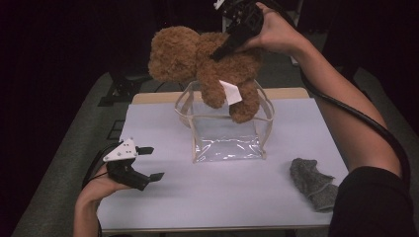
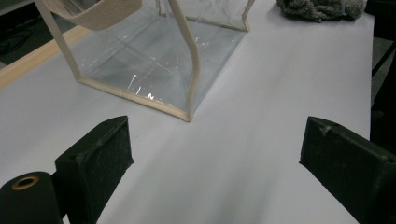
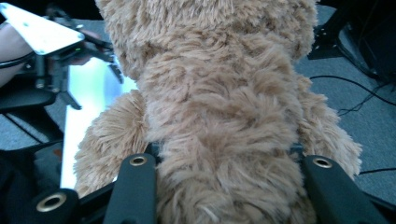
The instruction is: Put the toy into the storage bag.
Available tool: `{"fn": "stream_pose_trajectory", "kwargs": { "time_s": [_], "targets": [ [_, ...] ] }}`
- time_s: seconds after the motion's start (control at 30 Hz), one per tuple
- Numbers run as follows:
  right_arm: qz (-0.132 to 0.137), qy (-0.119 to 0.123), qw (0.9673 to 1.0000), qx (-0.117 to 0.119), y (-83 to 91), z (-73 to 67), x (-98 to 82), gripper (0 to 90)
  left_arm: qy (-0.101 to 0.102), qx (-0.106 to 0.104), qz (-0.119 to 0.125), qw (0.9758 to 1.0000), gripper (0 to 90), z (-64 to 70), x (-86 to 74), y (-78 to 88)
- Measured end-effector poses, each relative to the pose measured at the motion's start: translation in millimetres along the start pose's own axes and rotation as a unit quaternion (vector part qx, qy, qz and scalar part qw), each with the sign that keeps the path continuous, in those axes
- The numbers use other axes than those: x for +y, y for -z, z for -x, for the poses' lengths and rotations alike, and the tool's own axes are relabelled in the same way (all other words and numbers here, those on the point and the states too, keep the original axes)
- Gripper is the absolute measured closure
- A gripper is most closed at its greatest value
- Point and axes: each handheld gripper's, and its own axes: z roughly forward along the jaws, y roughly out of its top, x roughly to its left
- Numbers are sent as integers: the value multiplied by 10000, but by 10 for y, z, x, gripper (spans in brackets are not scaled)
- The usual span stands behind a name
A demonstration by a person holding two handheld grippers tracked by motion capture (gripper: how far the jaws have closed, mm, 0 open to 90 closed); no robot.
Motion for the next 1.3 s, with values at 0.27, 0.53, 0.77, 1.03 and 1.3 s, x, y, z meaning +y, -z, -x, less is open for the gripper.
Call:
{"fn": "stream_pose_trajectory", "kwargs": {
  "time_s": [0.27,0.53,0.77,1.03,1.3],
  "targets": [
    [-86,-121,9999,-87,-166,292,-45,551,51,-33,-29,10000,82,-2,-19,-15],
    [-153,-72,9998,81,-320,210,-97,548,54,-54,-46,10000,82,-2,-22,-23],
    [-143,-24,9994,329,-428,27,-208,546,18,-94,-62,9999,82,19,-13,-37],
    [-169,-174,9990,375,-525,87,-347,544,-20,-106,-122,9999,82,21,-7,-63],
    [-263,-607,9977,175,-583,384,-525,544,17,-111,-127,9999,82,9,-28,-65]
  ]
}}
